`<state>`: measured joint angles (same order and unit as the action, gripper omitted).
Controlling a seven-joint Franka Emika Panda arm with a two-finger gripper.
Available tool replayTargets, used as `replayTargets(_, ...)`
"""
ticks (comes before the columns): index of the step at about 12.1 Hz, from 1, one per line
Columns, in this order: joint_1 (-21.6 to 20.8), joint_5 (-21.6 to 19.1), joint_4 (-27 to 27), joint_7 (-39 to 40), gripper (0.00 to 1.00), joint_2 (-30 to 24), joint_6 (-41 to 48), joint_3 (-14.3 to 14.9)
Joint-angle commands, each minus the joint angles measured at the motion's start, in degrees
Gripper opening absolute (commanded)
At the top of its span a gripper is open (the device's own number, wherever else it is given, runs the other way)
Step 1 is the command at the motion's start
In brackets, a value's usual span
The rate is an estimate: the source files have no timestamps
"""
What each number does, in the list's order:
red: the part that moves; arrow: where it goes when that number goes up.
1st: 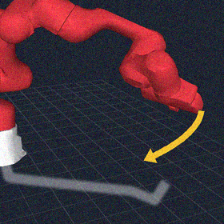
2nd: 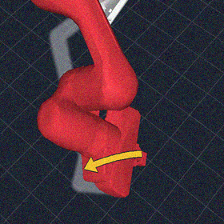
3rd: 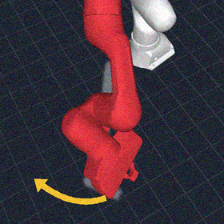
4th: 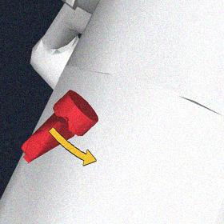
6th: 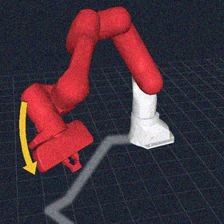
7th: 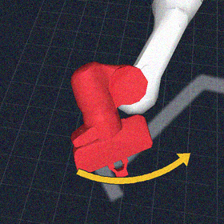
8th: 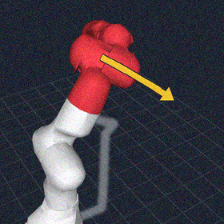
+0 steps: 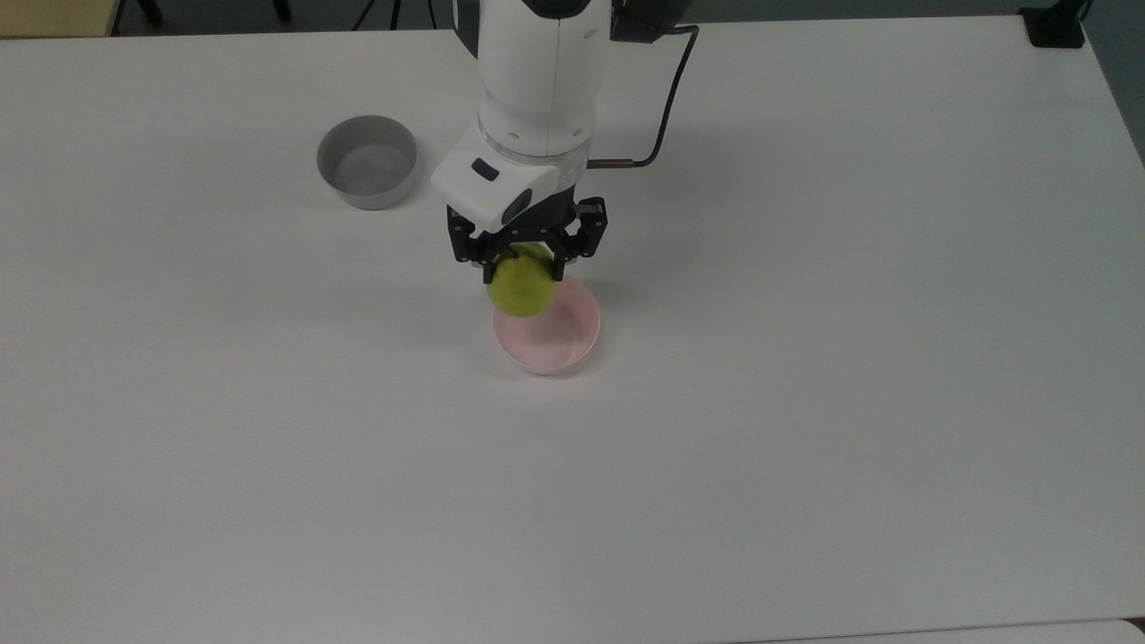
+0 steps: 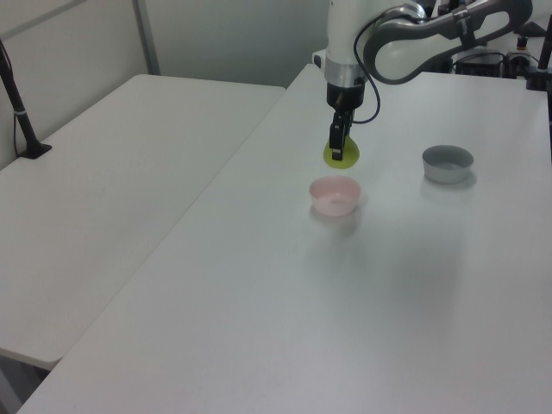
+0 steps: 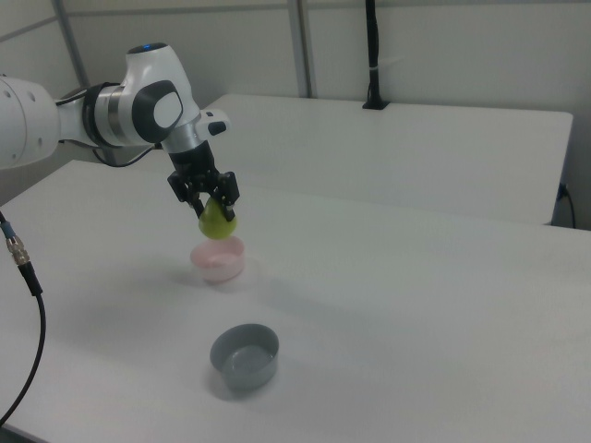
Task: Pick up a pear from the bowl
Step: 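Carry the pear beside the pink bowl and lower it to the table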
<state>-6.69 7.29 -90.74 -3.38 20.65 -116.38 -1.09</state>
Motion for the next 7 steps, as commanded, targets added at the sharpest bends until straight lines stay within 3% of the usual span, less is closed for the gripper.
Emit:
replayTargets(1, 2.2, -0.7, 1.7, 1.1, 0.46, 0.0, 1.2, 1.2)
replayTargets(5, 9.9, -0.1, 2.0, 6.5, 0.46, 0.7, 0.7, 1.2)
replayTargets(7, 12.3, -0.1, 1.8, 7.5, 0.46, 1.8, -3.6, 1.2)
